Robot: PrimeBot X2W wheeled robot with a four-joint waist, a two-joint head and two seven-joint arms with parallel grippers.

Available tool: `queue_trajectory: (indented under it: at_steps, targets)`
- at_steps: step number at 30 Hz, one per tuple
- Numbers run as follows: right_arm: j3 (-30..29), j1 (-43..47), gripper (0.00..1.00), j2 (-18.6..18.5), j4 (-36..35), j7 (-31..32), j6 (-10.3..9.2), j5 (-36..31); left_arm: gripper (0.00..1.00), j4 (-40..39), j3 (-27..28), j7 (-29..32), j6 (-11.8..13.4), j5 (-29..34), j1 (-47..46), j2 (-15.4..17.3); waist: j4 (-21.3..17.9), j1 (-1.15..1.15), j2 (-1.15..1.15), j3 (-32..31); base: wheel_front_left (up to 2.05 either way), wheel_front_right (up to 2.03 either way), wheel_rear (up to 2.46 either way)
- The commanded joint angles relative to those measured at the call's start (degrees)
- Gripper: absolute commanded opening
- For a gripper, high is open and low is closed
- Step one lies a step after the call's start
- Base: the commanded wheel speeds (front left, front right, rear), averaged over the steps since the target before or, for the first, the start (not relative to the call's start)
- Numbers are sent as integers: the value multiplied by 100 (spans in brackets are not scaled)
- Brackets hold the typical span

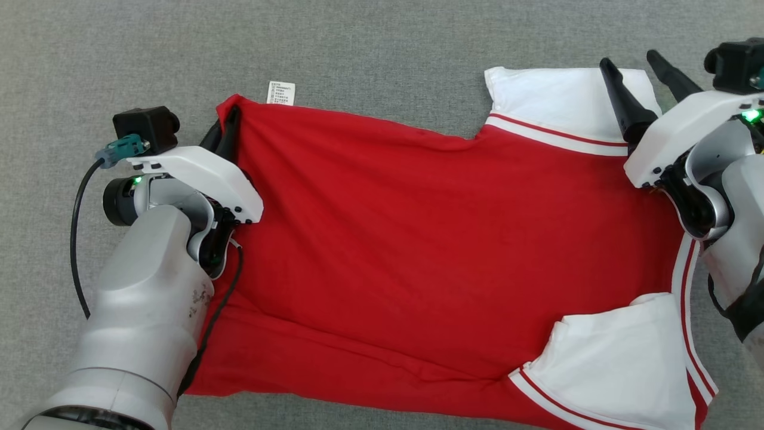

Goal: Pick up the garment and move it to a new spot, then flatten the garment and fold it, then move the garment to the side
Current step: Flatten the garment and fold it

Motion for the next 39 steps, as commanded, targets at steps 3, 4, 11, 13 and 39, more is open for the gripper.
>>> queue_trajectory:
  at_steps: [3, 4, 11, 13, 39]
  targets:
    - [244, -243, 100, -65, 362, 274, -2, 207, 0, 22, -109, -10, 6, -105, -26, 5, 37, 0, 0, 14, 0, 0, 0]
    - [345, -305, 100, -85, 468, 392, -2, 260, 0, 14, -147, -11, 5, -147, -25, -4, 41, 0, 0, 12, 0, 0, 0]
    - [835, -438, 0, -145, 736, 723, -2, 907, 0, -2, -350, -34, 4, -381, 10, 48, 34, 0, 0, -40, 0, 0, 0]
    - [949, -434, 0, -196, 653, 729, -2, 1114, 0, -19, -384, -45, 4, -464, 26, 69, 30, 0, 0, -61, 0, 0, 0]
    - [1654, 1037, 0, -1106, -1478, -1611, -2, 1781, 0, -1831, -594, -387, 3, -1427, 1367, 846, -215, 0, 0, -561, 0, 0, 0]
